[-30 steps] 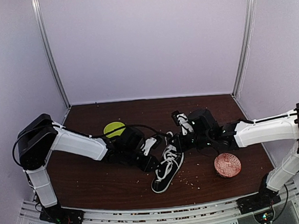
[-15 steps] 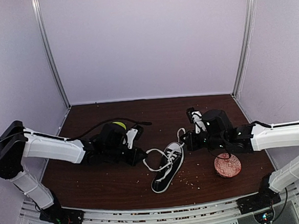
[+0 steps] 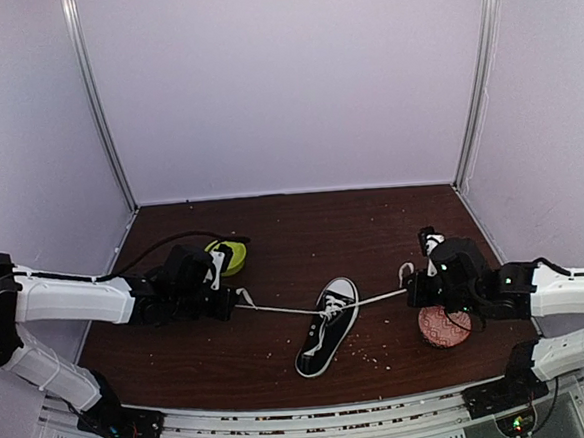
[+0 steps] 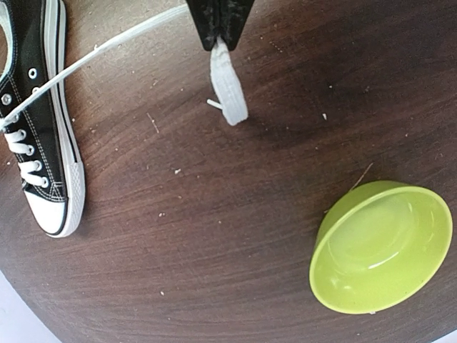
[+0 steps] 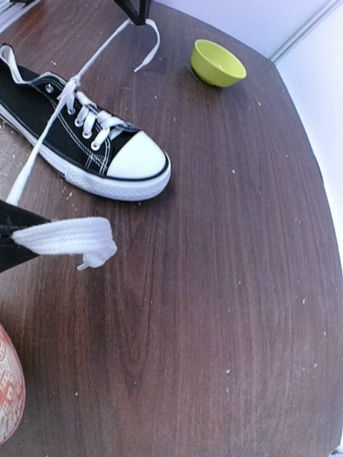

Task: Tie the shoes

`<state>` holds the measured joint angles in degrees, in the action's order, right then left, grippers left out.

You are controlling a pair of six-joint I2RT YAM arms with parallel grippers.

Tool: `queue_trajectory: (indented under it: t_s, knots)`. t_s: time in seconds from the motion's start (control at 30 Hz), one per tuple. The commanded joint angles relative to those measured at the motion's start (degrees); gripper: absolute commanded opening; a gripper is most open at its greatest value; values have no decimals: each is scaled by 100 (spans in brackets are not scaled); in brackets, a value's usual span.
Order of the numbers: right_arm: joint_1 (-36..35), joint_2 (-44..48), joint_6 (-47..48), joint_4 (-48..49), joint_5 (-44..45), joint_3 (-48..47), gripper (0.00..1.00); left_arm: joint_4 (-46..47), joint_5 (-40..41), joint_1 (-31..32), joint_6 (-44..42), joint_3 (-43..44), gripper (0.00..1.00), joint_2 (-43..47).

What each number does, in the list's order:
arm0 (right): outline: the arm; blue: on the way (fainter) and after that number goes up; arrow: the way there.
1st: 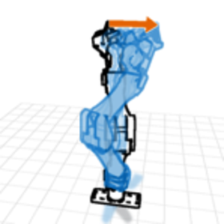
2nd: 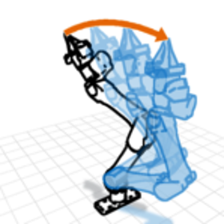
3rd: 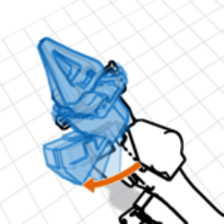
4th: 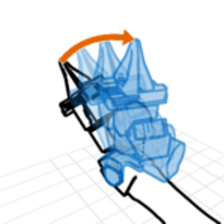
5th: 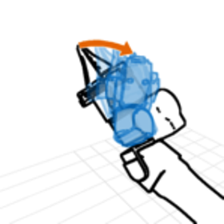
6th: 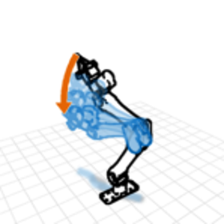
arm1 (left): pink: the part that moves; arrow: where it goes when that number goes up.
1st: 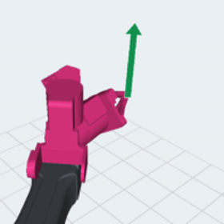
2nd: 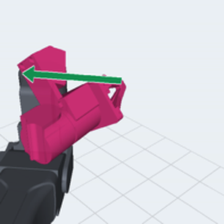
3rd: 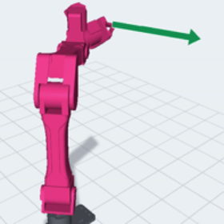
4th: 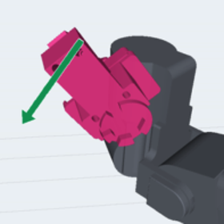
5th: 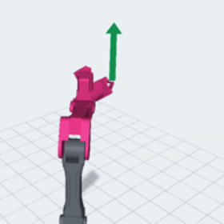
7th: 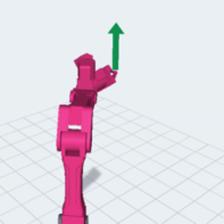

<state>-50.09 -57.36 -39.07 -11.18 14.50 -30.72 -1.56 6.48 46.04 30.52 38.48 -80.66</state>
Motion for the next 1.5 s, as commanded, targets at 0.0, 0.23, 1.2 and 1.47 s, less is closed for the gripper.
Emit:
queue_trajectory:
  t_s: [0.0,0.23,1.2,1.47]
  knots:
    - [147,314,-419,-694,708,280,0,-69,156,-111,-254,-95,0,161]
    - [411,561,-585,-712,714,723,0,-115,-120,-157,-307,-89,0,-296]
    - [517,540,407,62,-530,396,0,482,-2328,379,-1817,775,52,-924]
    - [524,455,364,103,-561,374,0,314,-3310,638,-2019,1693,46,-2093]
